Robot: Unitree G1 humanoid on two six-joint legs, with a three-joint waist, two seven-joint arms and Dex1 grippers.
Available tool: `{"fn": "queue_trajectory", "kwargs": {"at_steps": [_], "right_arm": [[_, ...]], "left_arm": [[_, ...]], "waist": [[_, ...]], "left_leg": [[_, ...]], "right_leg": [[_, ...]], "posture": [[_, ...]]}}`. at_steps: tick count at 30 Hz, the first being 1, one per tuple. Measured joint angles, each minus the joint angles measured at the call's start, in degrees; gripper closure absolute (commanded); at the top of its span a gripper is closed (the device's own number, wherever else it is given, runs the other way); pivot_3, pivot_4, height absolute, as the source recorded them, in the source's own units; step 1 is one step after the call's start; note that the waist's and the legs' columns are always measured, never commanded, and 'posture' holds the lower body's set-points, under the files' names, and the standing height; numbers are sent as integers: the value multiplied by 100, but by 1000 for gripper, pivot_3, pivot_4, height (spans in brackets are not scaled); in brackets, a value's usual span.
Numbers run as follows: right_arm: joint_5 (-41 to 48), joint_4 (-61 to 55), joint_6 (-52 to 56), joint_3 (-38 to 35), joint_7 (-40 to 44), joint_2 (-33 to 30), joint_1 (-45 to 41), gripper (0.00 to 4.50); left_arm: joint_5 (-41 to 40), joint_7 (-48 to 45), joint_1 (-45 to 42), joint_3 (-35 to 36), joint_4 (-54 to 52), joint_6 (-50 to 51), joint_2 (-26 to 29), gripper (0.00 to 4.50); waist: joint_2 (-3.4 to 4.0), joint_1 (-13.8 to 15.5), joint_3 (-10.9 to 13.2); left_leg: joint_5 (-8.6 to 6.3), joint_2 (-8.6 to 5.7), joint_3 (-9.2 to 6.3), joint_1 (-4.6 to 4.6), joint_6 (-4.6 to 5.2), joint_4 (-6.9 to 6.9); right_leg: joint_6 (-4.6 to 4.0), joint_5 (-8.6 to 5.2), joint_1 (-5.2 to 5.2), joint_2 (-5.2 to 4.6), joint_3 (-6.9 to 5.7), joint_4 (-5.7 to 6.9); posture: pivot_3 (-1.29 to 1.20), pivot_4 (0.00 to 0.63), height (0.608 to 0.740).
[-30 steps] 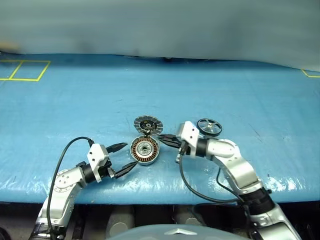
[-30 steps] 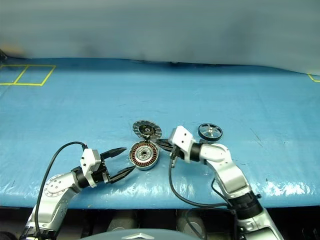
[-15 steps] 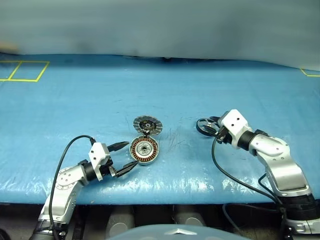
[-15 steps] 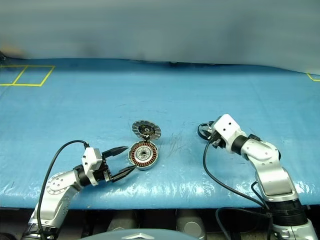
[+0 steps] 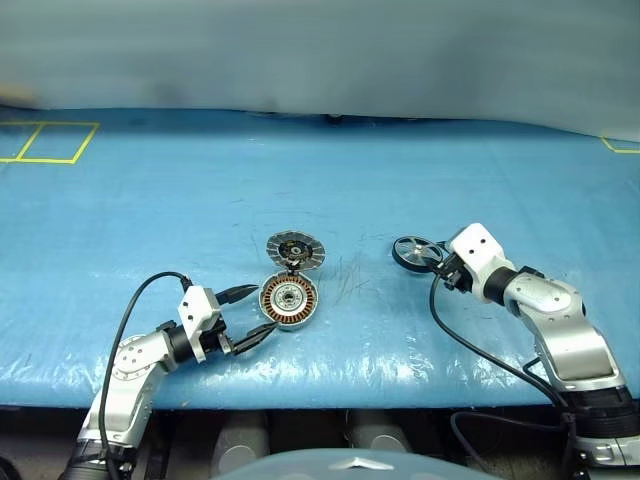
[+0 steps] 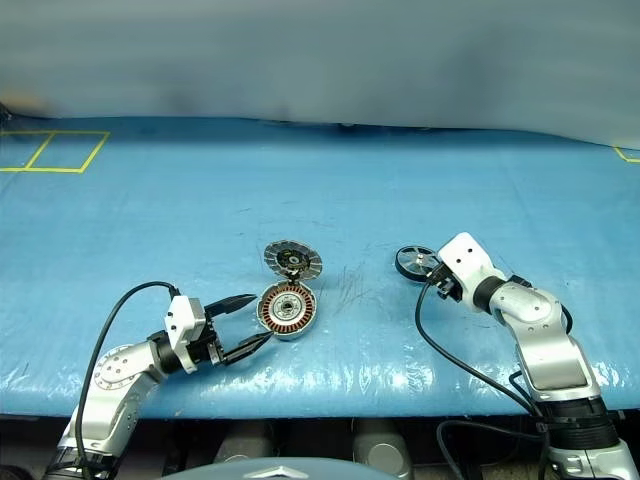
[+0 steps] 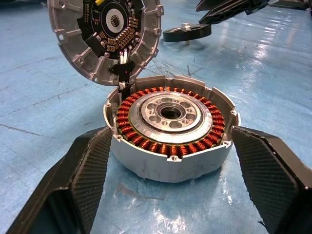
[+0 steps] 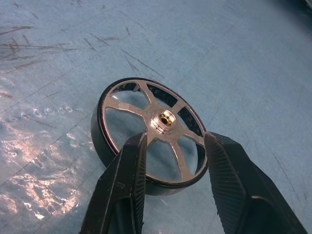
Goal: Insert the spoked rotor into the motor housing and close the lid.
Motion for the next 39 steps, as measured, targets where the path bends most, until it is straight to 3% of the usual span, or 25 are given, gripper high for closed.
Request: {"fn": "queue_trajectory", "kwargs": {"at_steps": [39], "right_arm": [[-128, -67, 235, 225, 28, -106, 241, 2573]], "left_arm": [[55, 6, -10, 1, 112, -136, -3, 372]], "waist": [[0, 3, 0]], "left_leg": [[0, 0, 1, 1, 0, 4]], "right_leg": [[4, 2, 3, 0, 1, 0]], "posture": [[0, 150, 740]]}}
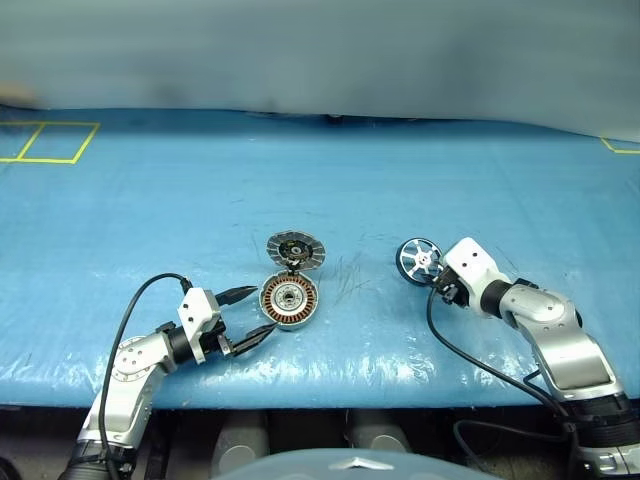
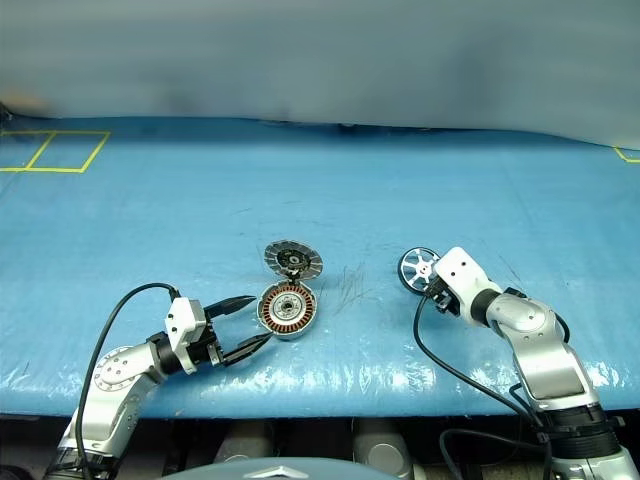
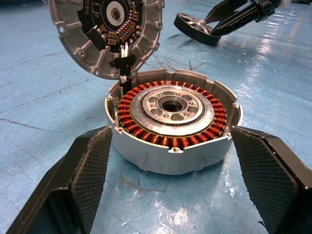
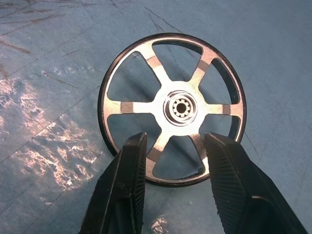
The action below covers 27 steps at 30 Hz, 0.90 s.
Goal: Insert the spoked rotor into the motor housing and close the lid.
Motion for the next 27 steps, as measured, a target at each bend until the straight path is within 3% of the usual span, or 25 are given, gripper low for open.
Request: {"fn": "queue_trajectory", "kwargs": {"at_steps": [27], "right_arm": [[108, -373, 141, -36, -100, 124, 319, 2573]], "left_arm": [[8, 1, -92, -39, 177, -92, -32, 372]], "waist": [[-1, 5, -1]], "left_leg": [[0, 0, 0, 2, 0, 5]], "right_leg": [[2, 2, 5, 1, 1, 0]], "posture": [[0, 150, 740]]}}
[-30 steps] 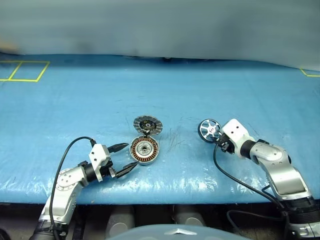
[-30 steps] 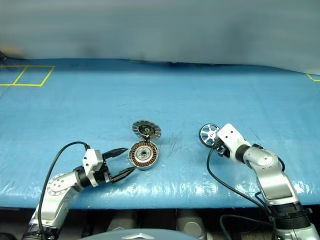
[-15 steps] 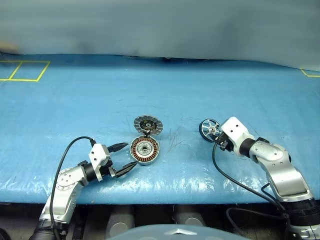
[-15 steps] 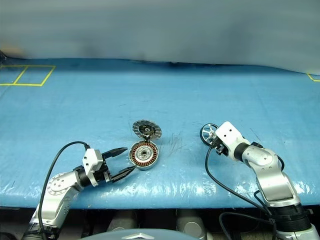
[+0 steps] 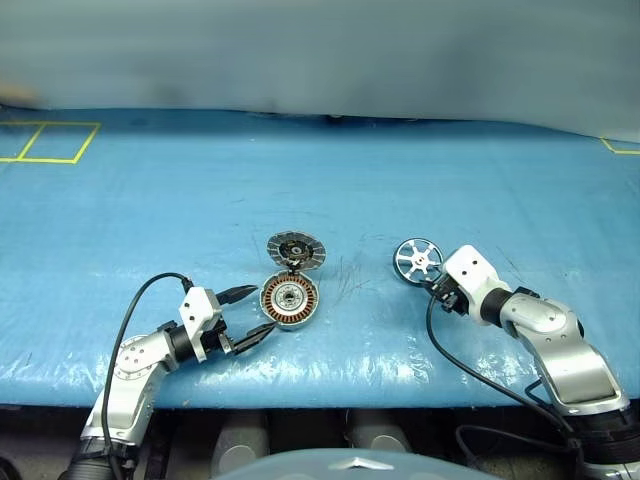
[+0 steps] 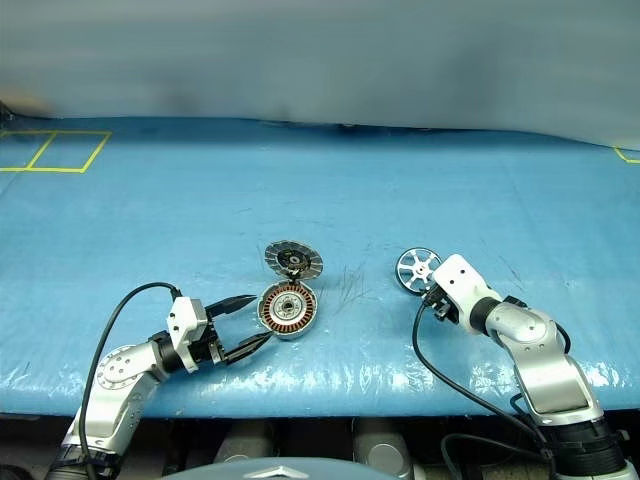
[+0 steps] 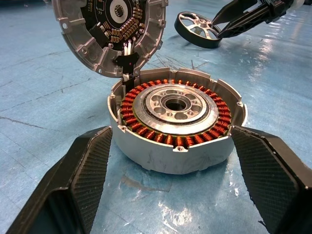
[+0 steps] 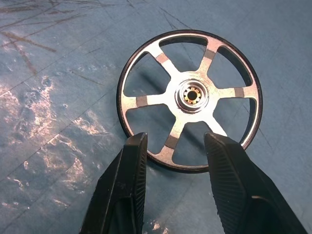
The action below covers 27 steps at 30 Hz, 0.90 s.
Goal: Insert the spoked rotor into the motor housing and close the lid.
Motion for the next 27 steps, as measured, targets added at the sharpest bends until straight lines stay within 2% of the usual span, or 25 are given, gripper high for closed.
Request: {"fn": "queue_trajectory", "kwargs": {"at_steps": [3, 4, 6, 10, 20, 27], "right_arm": [[34, 136, -9, 4, -5, 83, -88, 2573], [40, 190, -16, 5, -5, 98, -122, 2748], [41, 265, -22, 15, -10, 144, -163, 3178], [-2, 389, -30, 53, -30, 197, -210, 4466], [68, 407, -149, 19, 13, 267, -177, 4466], [845, 353, -523, -225, 596, 405, -14, 4466]], "left_arm": [[10, 8, 2, -1, 1, -5, -2, 372], [12, 19, 6, -1, 1, -9, -5, 372], [16, 40, 29, -1, 1, -26, -11, 372], [11, 93, 71, -1, 0, -51, -15, 372], [-18, 101, 132, -1, -4, -20, -6, 372], [-69, -13, 87, -2, -4, 5, -6, 372]], "waist": [[0, -1, 0], [-1, 0, -1], [-4, -1, -2], [-4, 2, -4], [-5, 1, -4], [-2, -6, -2]], "left_leg": [[0, 0, 0, 5, 0, 2], [0, 0, 1, 6, 0, 3], [0, 0, 0, 8, 0, 3], [0, 0, 0, 9, 0, 4], [0, 0, 0, 8, 0, 4], [0, 0, 0, 6, 0, 1]], "right_leg": [[0, 0, 6, -1, 0, 0], [0, 0, 8, -1, 0, 0], [0, 0, 9, -1, 0, 0], [0, 0, 10, -1, 0, 0], [0, 0, 9, 0, 0, 0], [0, 0, 6, 0, 0, 0]], "posture": [[0, 150, 740], [0, 150, 740], [0, 150, 740], [0, 150, 740], [0, 150, 740], [0, 150, 740]]}}
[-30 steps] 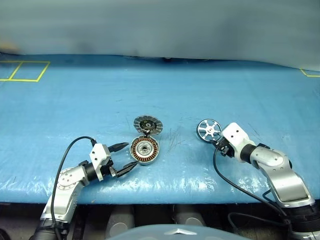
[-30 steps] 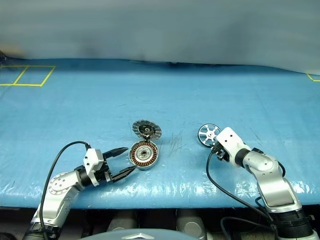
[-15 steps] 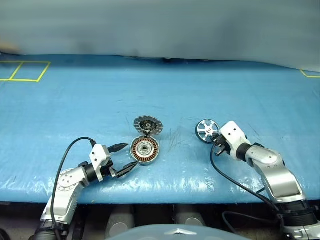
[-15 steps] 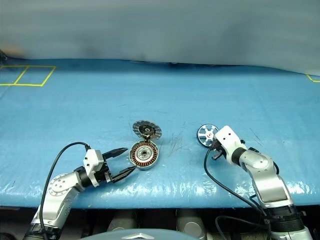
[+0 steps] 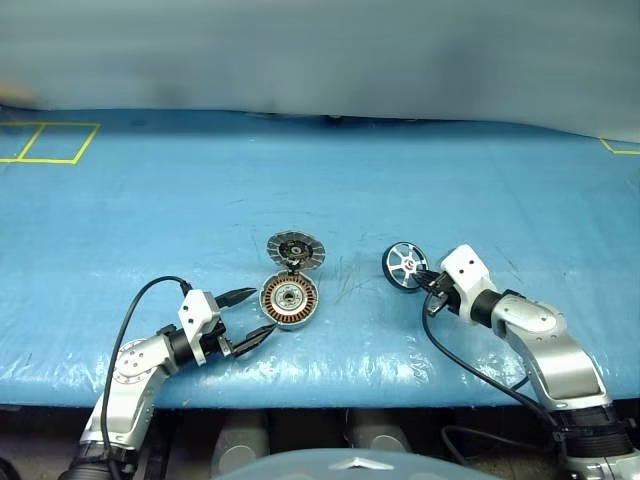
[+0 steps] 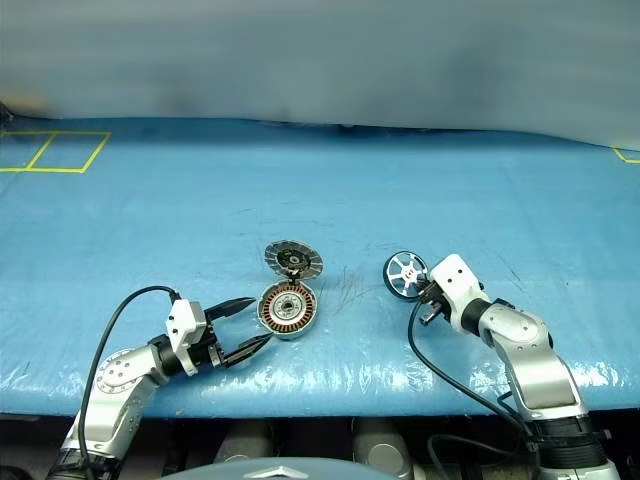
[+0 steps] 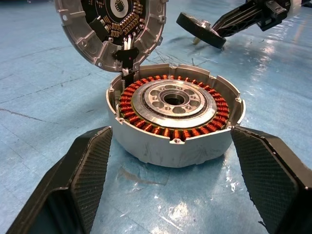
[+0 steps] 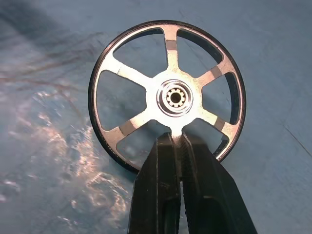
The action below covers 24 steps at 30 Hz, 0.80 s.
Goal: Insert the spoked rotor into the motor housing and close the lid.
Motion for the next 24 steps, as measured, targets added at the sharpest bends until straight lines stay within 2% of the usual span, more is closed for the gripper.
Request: {"fn": "queue_trajectory", "kwargs": {"at_steps": [8, 15, 24], "right_arm": [[611, -403, -173, 36, 831, -92, 129, 4466], [790, -738, -252, 600, 1233, -37, 43, 4466], [801, -806, -281, 1225, 1633, 54, -562, 4466]], "left_arm": [[-111, -106, 1, 1, 0, 31, 0, 372], [-130, -123, 27, 5, -17, 126, 4, 372], [-179, -120, 52, 7, -64, 133, 11, 372]], "waist": [[0, 2, 0], [0, 5, 0], [0, 5, 0]], "left_leg": [[0, 0, 0, 0, 0, 1], [0, 0, 0, 0, 0, 1], [0, 1, -1, -2, 0, 1]], "right_leg": [[0, 0, 0, 0, 0, 0], [0, 0, -1, 0, 0, 0], [0, 0, -2, 0, -1, -1]], "posture": [[0, 150, 740], [0, 150, 740], [0, 150, 740]]}}
